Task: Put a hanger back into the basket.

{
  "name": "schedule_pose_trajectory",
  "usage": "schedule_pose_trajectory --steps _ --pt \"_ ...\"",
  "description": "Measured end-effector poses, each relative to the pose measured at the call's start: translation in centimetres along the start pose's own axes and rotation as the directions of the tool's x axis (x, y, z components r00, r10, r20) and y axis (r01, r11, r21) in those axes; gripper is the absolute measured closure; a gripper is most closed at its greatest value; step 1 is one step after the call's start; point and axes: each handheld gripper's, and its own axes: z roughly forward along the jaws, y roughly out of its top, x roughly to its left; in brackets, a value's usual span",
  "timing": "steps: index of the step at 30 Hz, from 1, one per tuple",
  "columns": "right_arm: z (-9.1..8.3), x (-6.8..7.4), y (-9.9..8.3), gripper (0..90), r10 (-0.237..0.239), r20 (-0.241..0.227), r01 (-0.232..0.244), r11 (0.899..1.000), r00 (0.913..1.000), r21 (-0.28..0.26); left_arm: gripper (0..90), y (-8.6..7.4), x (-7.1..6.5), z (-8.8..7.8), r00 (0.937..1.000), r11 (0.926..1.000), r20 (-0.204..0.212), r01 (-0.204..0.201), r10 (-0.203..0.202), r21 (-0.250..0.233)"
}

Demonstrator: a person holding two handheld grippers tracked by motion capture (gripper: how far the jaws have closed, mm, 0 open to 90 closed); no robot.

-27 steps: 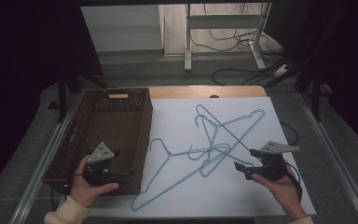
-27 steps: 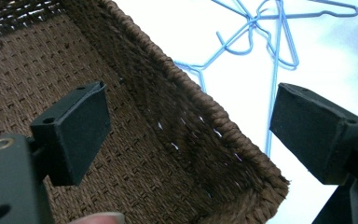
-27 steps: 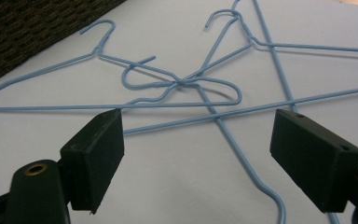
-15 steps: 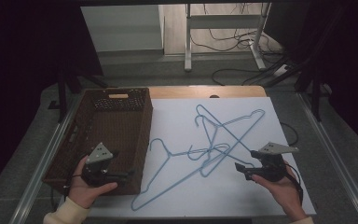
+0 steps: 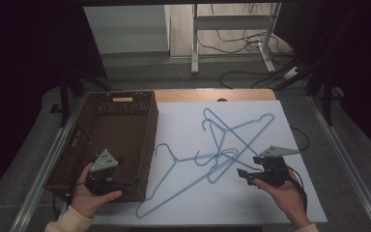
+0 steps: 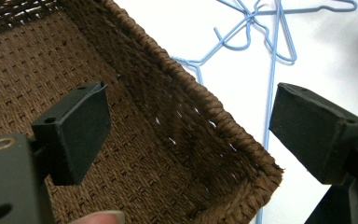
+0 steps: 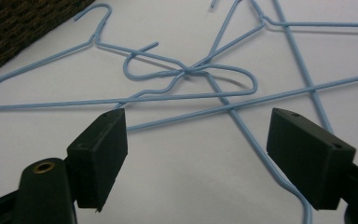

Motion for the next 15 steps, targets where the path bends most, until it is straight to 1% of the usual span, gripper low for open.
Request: schedule_pose_trajectory --steps 1,2,4,6,7,8,10,11,12,13,14,15 --pt "0.0 0.0 0.0 20.9 0.000 0.000 0.000 1.000 1.0000 0.000 12.8 0.0 0.0 0.0 1.0000 1.0000 0.000 0.000 0.000 0.000" --pt "0.7 0.2 0.3 22.1 -0.003 -0.006 0.003 1.000 1.0000 0.010 12.9 0.0 -0.1 0.1 1.0000 1.0000 0.001 -0.005 0.005 0.002" --pt "1.3 0.5 0.6 23.1 -0.008 -0.012 0.008 1.000 0.9999 0.020 13.0 0.0 -0.1 0.1 1.0000 1.0000 0.003 -0.009 0.009 0.004" --pt "2.0 0.9 0.9 24.0 -0.022 -0.017 0.023 0.999 0.9996 0.030 13.0 0.0 -0.2 0.1 0.9999 0.9999 0.003 -0.014 0.014 0.006" --pt "2.0 0.9 0.9 24.0 -0.022 -0.017 0.023 0.999 0.9996 0.030 13.1 0.0 -0.2 0.1 0.9999 0.9999 0.003 -0.014 0.014 0.006" --pt "2.5 1.3 1.1 25.6 -0.038 -0.024 0.039 0.998 0.9990 0.039 13.1 0.0 -0.2 0.1 0.9999 0.9999 0.003 -0.014 0.014 0.007" --pt "2.7 1.5 1.2 26.8 -0.041 -0.027 0.042 0.998 0.9988 0.042 13.1 -0.1 -0.2 0.1 0.9999 0.9999 0.003 -0.014 0.014 0.006" --pt "3.0 1.8 1.3 28.6 -0.050 -0.028 0.051 0.998 0.9984 0.045 13.1 -0.1 -0.2 0.1 0.9999 0.9999 0.003 -0.014 0.014 0.007" --pt "3.4 2.3 1.5 32.7 -0.063 -0.041 0.065 0.997 0.9972 0.045 13.1 -0.1 -0.3 0.1 0.9999 0.9999 0.001 -0.015 0.015 0.007" --pt "3.6 2.6 1.6 34.6 -0.069 -0.047 0.071 0.996 0.9965 0.046 13.1 -0.1 -0.3 0.0 0.9998 0.9998 -0.001 -0.018 0.018 0.005" --pt "3.6 2.6 1.6 34.6 -0.069 -0.047 0.071 0.996 0.9965 0.046 13.1 -0.1 -0.3 0.0 0.9998 0.9998 -0.001 -0.018 0.018 0.005" --pt "4.1 3.2 1.9 39.2 -0.081 -0.061 0.084 0.995 0.9949 0.058 13.1 -0.1 -0.3 -0.1 0.9998 0.9998 -0.003 -0.019 0.019 0.005"
